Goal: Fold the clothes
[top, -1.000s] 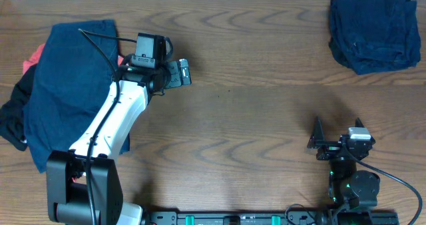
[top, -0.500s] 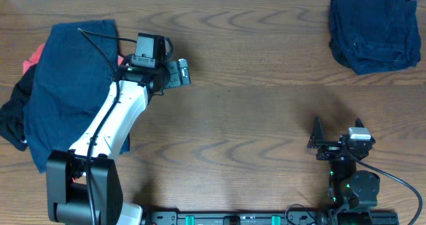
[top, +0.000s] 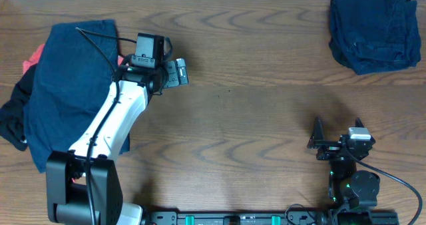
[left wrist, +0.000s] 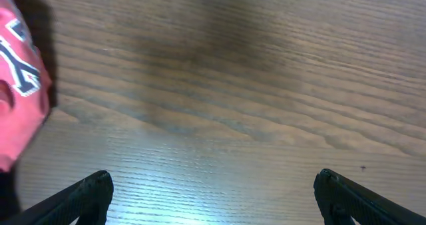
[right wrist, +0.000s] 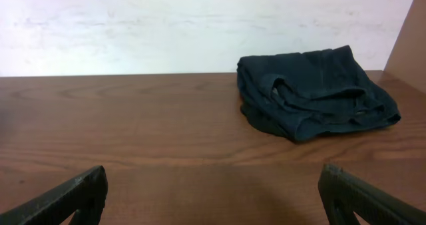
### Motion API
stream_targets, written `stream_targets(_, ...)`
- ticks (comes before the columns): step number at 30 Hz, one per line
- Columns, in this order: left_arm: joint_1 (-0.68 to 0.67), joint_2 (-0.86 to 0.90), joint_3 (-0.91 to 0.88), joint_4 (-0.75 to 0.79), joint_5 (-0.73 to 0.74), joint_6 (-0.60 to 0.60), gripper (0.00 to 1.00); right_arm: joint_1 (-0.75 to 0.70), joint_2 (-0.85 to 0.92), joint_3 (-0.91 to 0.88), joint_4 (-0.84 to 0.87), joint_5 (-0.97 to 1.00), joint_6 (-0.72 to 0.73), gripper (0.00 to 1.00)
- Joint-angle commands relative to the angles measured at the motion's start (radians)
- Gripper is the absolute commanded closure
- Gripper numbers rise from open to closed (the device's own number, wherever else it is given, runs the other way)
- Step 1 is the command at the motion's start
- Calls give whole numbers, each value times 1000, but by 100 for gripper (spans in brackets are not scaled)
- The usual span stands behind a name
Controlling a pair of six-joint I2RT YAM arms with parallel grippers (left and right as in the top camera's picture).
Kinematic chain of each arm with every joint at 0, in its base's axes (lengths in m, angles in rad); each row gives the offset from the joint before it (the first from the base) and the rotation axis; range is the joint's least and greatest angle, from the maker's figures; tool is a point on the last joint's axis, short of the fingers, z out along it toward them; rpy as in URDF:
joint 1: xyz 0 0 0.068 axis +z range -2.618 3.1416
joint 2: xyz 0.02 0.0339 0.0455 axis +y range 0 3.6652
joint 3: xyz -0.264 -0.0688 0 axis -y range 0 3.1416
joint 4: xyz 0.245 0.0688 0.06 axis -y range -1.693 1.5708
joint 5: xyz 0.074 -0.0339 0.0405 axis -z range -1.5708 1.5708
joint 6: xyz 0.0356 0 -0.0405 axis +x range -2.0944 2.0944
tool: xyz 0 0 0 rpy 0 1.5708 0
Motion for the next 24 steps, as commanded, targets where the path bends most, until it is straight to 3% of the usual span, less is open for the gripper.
stream_targets(1,4,-78,14,5,-49,107,2,9,-8,-10,2,10,11,1)
stream_targets(5,4,-164,5,5,-48,267,2,9,-8,-10,2,10,11,1)
stream_targets(8,4,-251,-26,5,-48,321,2,9,-8,-10,2,10,11,1)
stream_targets(16,7,-550,-194,12,-42,323,2,9,-8,-10,2,10,11,1)
stream_targets(24,93,-862,-494,248,-36,302,2,9,-8,-10,2,10,11,1)
